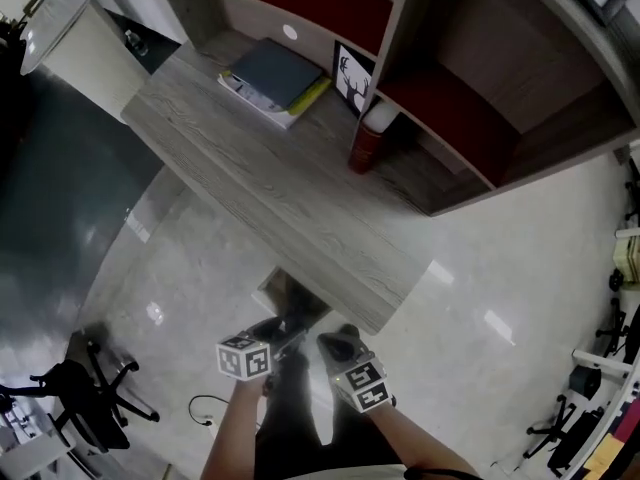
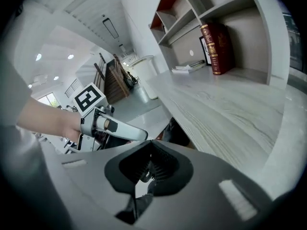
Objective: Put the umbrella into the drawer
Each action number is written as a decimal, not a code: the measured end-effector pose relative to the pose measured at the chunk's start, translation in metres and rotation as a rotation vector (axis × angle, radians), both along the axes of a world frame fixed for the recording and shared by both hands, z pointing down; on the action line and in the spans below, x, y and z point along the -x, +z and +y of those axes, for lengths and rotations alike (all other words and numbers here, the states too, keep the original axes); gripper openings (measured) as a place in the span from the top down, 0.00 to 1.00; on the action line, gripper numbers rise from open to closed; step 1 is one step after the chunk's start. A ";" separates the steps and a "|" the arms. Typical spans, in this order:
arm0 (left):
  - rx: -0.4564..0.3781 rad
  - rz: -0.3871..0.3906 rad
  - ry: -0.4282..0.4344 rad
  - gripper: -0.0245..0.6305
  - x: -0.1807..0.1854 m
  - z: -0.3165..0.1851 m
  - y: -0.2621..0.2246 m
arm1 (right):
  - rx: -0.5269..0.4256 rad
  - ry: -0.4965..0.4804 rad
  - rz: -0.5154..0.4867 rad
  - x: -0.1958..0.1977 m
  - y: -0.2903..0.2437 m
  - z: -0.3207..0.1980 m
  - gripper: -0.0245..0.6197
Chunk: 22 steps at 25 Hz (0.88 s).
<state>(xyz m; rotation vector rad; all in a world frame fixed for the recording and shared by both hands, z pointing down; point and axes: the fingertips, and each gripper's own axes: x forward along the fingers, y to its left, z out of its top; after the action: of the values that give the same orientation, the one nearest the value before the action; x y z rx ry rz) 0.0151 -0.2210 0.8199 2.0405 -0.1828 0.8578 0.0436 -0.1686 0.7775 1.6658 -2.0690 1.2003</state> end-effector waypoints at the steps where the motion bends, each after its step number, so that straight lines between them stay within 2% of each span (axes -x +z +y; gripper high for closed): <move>1: -0.007 0.009 -0.009 0.52 0.000 0.004 -0.013 | -0.010 -0.011 0.003 -0.001 -0.011 0.003 0.95; 4: -0.042 0.035 -0.044 0.63 0.001 0.015 -0.052 | -0.032 -0.038 0.003 -0.006 -0.044 0.014 0.95; 7: -0.091 0.076 -0.065 0.66 0.004 0.029 -0.096 | -0.042 -0.057 -0.002 -0.011 -0.080 0.027 0.95; 11: -0.180 0.130 -0.110 0.79 0.014 0.037 -0.156 | -0.073 -0.047 0.010 -0.024 -0.128 0.039 0.95; 14: -0.227 0.152 -0.110 0.80 0.025 0.047 -0.183 | -0.095 -0.044 0.029 -0.029 -0.156 0.046 0.95; 17: -0.268 0.169 -0.119 0.86 0.040 0.051 -0.205 | -0.119 -0.044 0.056 -0.026 -0.179 0.052 0.95; 22: -0.297 0.194 -0.121 0.92 0.075 0.065 -0.241 | -0.152 -0.002 0.056 -0.005 -0.220 0.072 0.95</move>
<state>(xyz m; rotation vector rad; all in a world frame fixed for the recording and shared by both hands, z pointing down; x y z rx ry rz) -0.0603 -0.1562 0.5784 2.3476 -0.3389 0.5791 0.0481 -0.0965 0.5574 1.7410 -2.1746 1.0063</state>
